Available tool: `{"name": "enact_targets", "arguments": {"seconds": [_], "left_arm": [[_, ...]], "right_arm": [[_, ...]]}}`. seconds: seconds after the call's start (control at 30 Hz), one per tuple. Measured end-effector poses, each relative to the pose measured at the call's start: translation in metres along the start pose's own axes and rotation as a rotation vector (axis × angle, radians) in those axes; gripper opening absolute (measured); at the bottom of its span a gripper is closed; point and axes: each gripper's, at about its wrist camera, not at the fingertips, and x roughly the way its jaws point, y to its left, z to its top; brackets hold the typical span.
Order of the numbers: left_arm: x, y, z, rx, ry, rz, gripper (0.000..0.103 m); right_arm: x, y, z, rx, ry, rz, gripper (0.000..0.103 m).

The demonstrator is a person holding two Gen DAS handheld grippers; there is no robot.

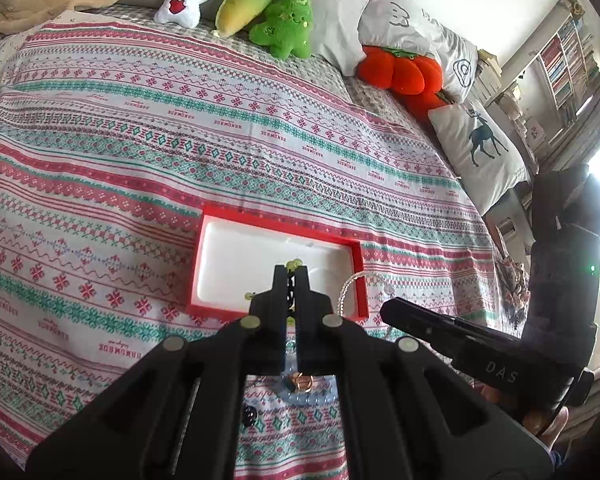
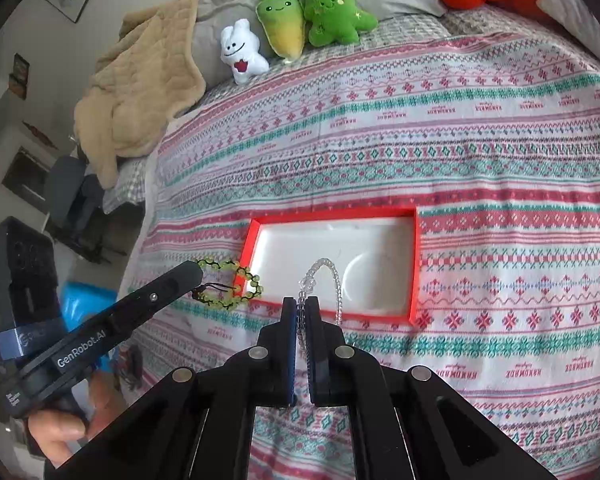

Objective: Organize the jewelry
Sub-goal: 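Carry both bracelets into the red box and open both tools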

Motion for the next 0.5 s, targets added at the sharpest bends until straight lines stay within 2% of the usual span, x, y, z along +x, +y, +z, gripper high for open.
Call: {"name": "enact_targets", "arguments": {"seconds": [0.1,0.23,0.4,0.5], "left_arm": [[0.015,0.003,0.006,-0.022,-0.009,-0.031,0.004],[0.036,0.013,0.004,-0.047,0.007,-0.055,0.004],[0.05,0.026,0.002,-0.036,0.019,-0.031,0.004],[0.051,0.027,0.004,-0.016,0.015,-0.002,0.004]], "right_arm": [[0.008,-0.003,0.011,-0.019,-0.027,-0.046,0.004],[0.028,-0.01,0.019,-0.031,-0.014,-0.094,0.004],[0.048,-0.007,0.02,-0.077,-0.005,-0.169,0.005],[0.054,0.001,0.019,-0.109,-0.008,-0.175,0.005]]}}
